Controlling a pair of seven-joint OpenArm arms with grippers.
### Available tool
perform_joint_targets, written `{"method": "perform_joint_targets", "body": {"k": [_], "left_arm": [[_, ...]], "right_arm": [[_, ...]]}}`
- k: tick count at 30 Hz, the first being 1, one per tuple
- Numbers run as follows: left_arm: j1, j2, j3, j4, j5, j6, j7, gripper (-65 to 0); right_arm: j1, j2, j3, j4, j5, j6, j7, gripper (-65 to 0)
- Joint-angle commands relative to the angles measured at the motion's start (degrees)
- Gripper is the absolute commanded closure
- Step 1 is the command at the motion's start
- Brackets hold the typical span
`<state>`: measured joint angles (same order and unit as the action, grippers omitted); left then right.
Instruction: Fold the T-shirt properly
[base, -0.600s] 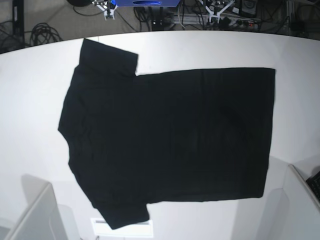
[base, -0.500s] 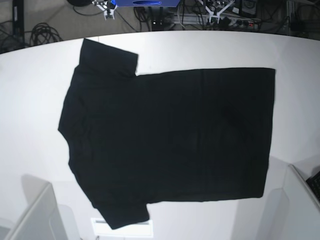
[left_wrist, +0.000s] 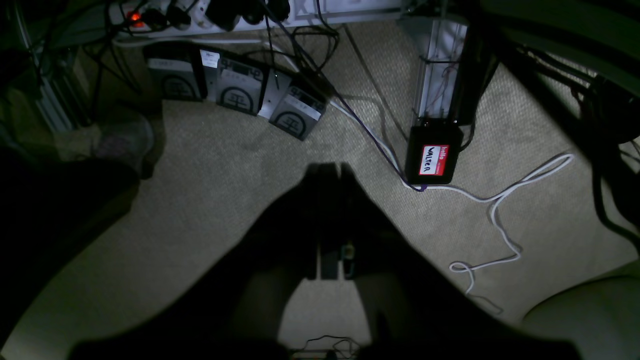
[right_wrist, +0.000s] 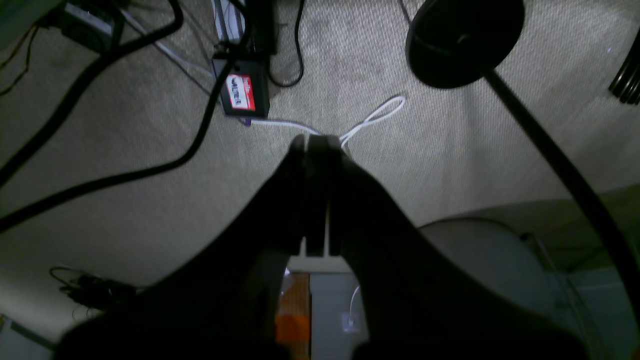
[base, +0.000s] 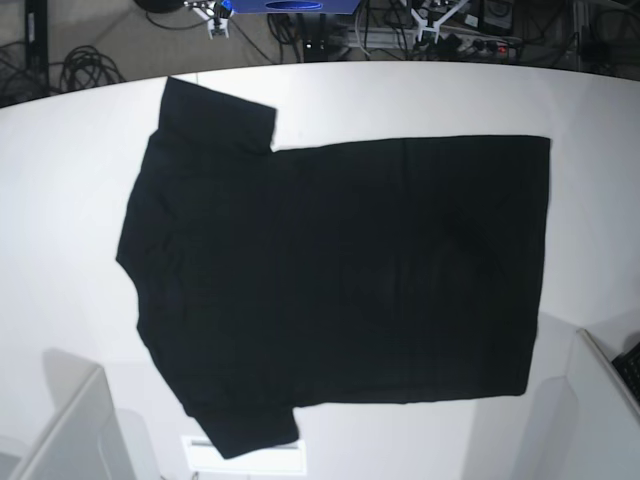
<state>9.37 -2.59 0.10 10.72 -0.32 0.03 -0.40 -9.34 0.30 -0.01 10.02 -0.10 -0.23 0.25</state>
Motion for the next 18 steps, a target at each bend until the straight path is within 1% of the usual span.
{"method": "perform_joint_targets", "body": {"k": [1, 5, 15, 16, 18], "left_arm": [[0.08, -0.27, 0.12, 0.14, 0.27, 0.27, 0.01, 0.0], [0.08, -0.27, 0.12, 0.14, 0.54, 0.27, 0.01, 0.0], [0.26, -0.27, 0.12, 0.40, 0.62, 0.27, -0.08, 0.0], [0.44, -0.27, 0.21, 1.28, 0.62, 0.27, -0.08, 0.0], [2.11, -0.27, 0.21, 3.83, 0.62, 0.27, -0.08, 0.0]], "right_arm": [[-0.55, 0.19, 0.05, 0.75, 0.05, -0.17, 0.23, 0.0], [-1.16, 0.19, 0.14, 3.82, -0.03, -0.17, 0.23, 0.0], [-0.99, 0.19, 0.14, 4.09, 0.14, -0.17, 0.23, 0.0], [-1.07, 0.19, 0.23, 4.09, 0.14, -0.17, 0.58, 0.0], [-2.04, 0.19, 0.23, 4.79, 0.14, -0.17, 3.22, 0.0]]}}
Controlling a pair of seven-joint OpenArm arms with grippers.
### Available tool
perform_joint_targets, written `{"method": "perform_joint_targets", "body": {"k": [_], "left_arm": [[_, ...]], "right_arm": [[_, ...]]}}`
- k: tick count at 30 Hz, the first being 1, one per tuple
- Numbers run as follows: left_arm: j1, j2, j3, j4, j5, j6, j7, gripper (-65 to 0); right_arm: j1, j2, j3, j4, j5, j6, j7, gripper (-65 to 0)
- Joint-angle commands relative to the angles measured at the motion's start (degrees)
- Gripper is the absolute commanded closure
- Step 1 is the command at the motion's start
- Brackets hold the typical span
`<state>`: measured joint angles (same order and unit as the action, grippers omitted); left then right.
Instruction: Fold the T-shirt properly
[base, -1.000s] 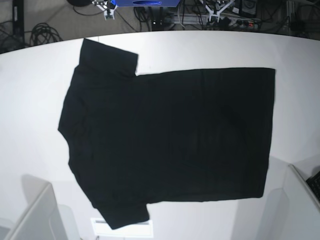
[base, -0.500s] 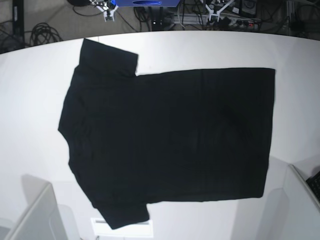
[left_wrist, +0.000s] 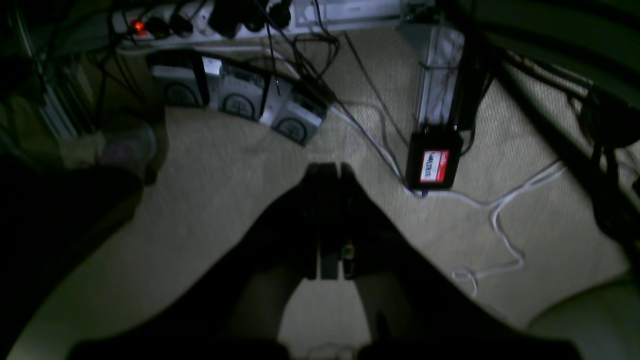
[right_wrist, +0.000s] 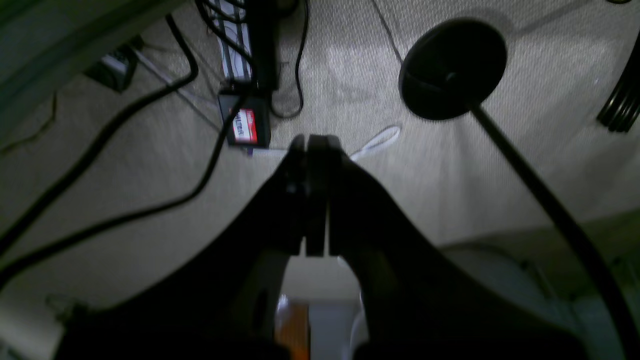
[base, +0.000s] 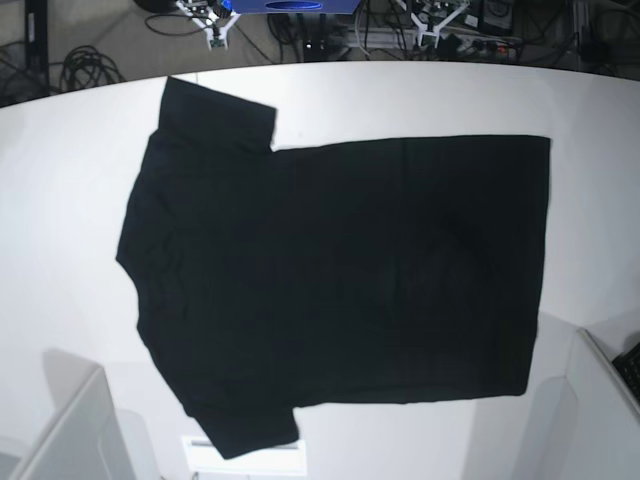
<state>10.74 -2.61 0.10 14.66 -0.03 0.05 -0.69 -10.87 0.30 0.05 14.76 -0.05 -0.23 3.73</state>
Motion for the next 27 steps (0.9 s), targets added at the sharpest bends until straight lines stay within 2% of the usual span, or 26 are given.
{"method": "perform_joint_targets", "body": {"k": [1, 4, 11, 13, 16, 20, 27], "left_arm": [[1.70, -0.25, 0.21, 1.65, 0.34, 0.25, 0.20, 0.0], [5.57, -0.42, 0.21, 7.28, 0.34, 0.25, 0.29, 0.0], [17.96, -3.41, 0.21, 23.81, 0.34, 0.25, 0.29, 0.0], [20.77, -4.55, 0.21, 28.03, 0.25, 0.25, 0.29, 0.0], [25.26, -6.05, -0.05, 34.53, -0.27, 0.25, 0.29, 0.0], [30.97, -6.57, -0.58, 42.71, -0.27, 0.25, 0.29, 0.0], [39.06, -8.95, -0.67, 55.19, -0.45, 0.25, 0.73, 0.0]], "right_arm": [[-1.39, 0.19, 0.17, 0.84, 0.10, -0.17, 0.89, 0.0], [-4.38, 0.19, 0.17, 5.32, 0.19, -0.17, 0.54, 0.0], [-16.16, 0.19, 0.34, 23.35, 0.19, -0.17, -0.52, 0.0], [-19.06, 0.19, 0.52, 28.62, 0.19, -0.17, -2.54, 0.0], [-23.28, -0.34, 4.56, 37.76, 0.19, -0.17, -5.97, 0.0], [-28.03, -1.31, 7.81, 47.52, 0.19, -0.17, -8.87, 0.0], [-35.85, -1.39, 8.25, 62.03, 0.19, -0.17, -14.67, 0.0]]}}
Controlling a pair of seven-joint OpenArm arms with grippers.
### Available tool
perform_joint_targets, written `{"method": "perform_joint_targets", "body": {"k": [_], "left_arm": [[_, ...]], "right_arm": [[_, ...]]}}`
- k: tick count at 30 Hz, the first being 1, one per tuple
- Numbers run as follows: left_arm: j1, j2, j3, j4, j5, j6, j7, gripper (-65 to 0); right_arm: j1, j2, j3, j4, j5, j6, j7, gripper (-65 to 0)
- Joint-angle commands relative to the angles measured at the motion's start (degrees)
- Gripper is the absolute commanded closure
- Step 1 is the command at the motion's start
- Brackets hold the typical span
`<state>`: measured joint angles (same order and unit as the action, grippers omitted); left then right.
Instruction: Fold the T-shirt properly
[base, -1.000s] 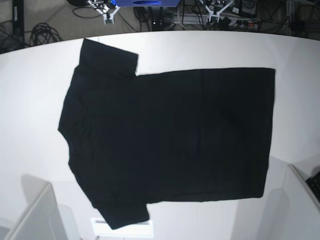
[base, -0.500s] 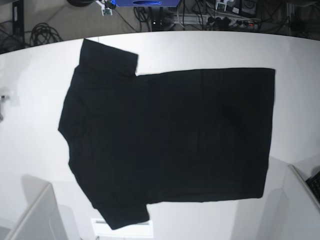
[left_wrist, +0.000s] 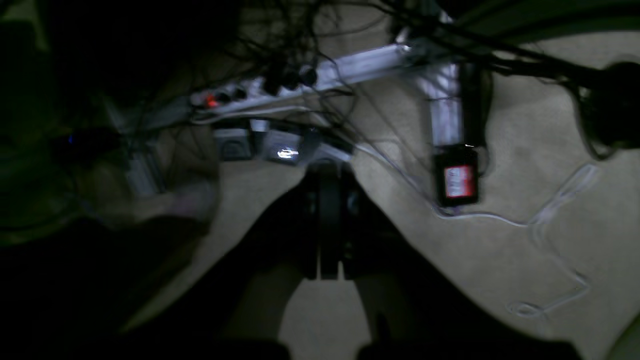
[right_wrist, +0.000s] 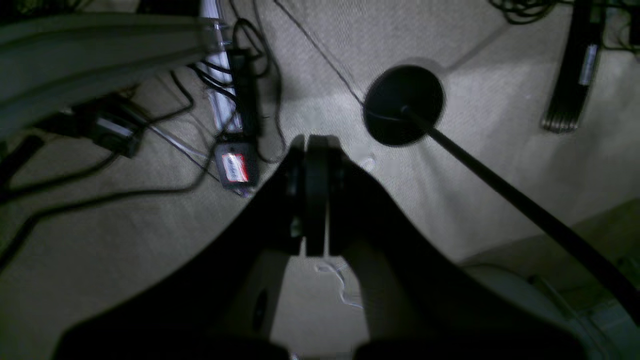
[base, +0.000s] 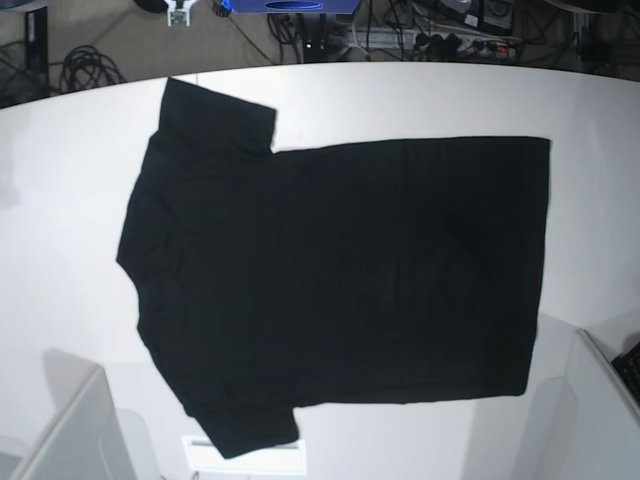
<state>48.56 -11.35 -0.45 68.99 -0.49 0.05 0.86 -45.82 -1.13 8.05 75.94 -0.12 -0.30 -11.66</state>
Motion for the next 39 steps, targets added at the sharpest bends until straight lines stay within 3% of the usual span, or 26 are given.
{"method": "perform_joint_targets", "body": {"k": [1, 9, 16, 21, 27, 32, 39], "left_arm": [[2.21, -0.73, -0.12, 2.44, 0.01, 0.25, -0.73, 0.0], [13.29, -4.34, -0.12, 18.00, -0.08, 0.34, -0.56, 0.0], [22.43, -8.56, -0.12, 30.66, -10.89, 0.34, -0.64, 0.0], [26.44, -9.08, -0.12, 37.34, -11.60, 0.43, -0.64, 0.0], [26.13, -9.08, -0.30, 36.90, -11.60, 0.52, -0.64, 0.0], [25.60, -8.56, -6.19, 37.69, -11.77, 0.52, -1.17, 0.0], [21.20, -5.39, -15.86, 43.67, -12.12, 0.52, -1.26, 0.0]], "right_arm": [[-1.87, 0.03, 0.25, 2.34, 0.25, -0.10, -0.25, 0.0], [-9.61, 0.03, 0.17, 17.99, 0.25, -0.10, -10.10, 0.0], [-13.91, 0.03, 0.08, 31.00, 0.25, -0.10, -20.21, 0.0], [-16.02, 0.03, -0.10, 37.77, 0.25, -0.10, -23.64, 0.0], [-15.94, 0.29, -0.01, 38.04, 0.25, -0.10, -23.64, 0.0], [-13.21, 0.29, 0.25, 38.39, 0.25, -0.10, -23.46, 0.0], [-6.35, 0.11, 1.57, 38.92, 0.25, -0.10, -14.23, 0.0]]}}
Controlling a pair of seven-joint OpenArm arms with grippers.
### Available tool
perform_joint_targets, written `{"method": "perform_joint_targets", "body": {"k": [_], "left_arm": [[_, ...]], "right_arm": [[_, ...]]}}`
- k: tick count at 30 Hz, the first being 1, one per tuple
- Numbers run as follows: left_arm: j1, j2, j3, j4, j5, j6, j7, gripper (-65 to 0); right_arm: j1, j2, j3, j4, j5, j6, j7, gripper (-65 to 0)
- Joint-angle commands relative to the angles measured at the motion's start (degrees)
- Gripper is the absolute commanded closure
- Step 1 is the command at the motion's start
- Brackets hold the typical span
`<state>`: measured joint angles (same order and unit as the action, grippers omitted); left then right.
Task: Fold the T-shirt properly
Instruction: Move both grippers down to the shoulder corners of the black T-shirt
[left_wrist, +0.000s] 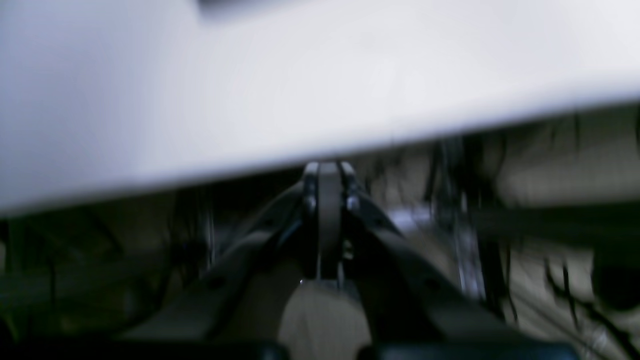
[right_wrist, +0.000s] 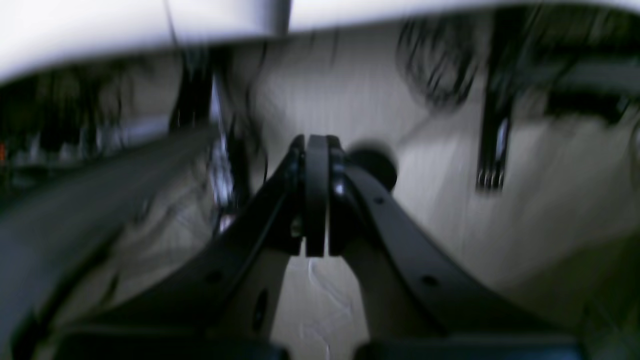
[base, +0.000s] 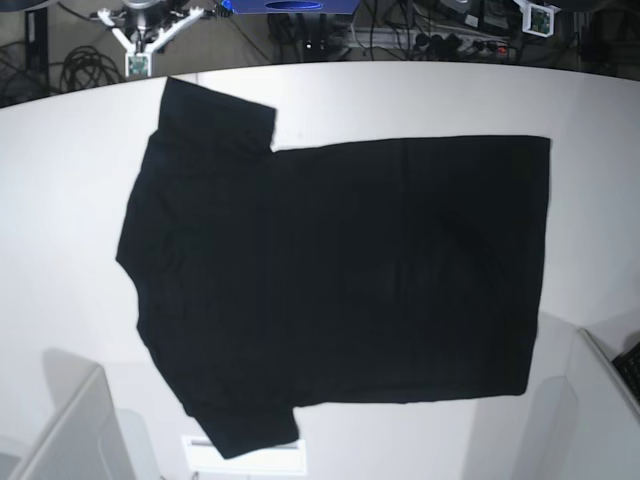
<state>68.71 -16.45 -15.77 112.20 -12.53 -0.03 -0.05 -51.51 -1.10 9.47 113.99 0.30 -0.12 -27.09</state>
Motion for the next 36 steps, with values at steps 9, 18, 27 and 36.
{"method": "perform_joint_targets", "body": {"k": [9, 18, 27, 36], "left_arm": [[-10.73, -0.12, -8.01, -0.07, -0.08, 0.60, -0.34, 0.0], [-24.27, 3.66, -14.60, -1.04, 0.01, -7.22, 0.19, 0.0], [-26.20, 6.12, -21.29, -5.79, -0.17, -14.25, 0.36, -22.1], [-27.17, 6.12, -21.11, -12.64, -2.63, -14.34, 0.36, -46.9]], "right_arm": [[8.30, -0.08, 0.42, 0.51, -0.16, -0.28, 8.06, 0.0], [15.15, 0.27, 4.11, 0.42, 18.39, -0.28, 3.93, 0.0], [18.32, 0.44, 11.14, -5.91, 24.98, -0.10, 0.15, -40.2], [20.60, 0.09, 11.84, -12.76, 24.89, 8.16, 0.15, -40.2]]}}
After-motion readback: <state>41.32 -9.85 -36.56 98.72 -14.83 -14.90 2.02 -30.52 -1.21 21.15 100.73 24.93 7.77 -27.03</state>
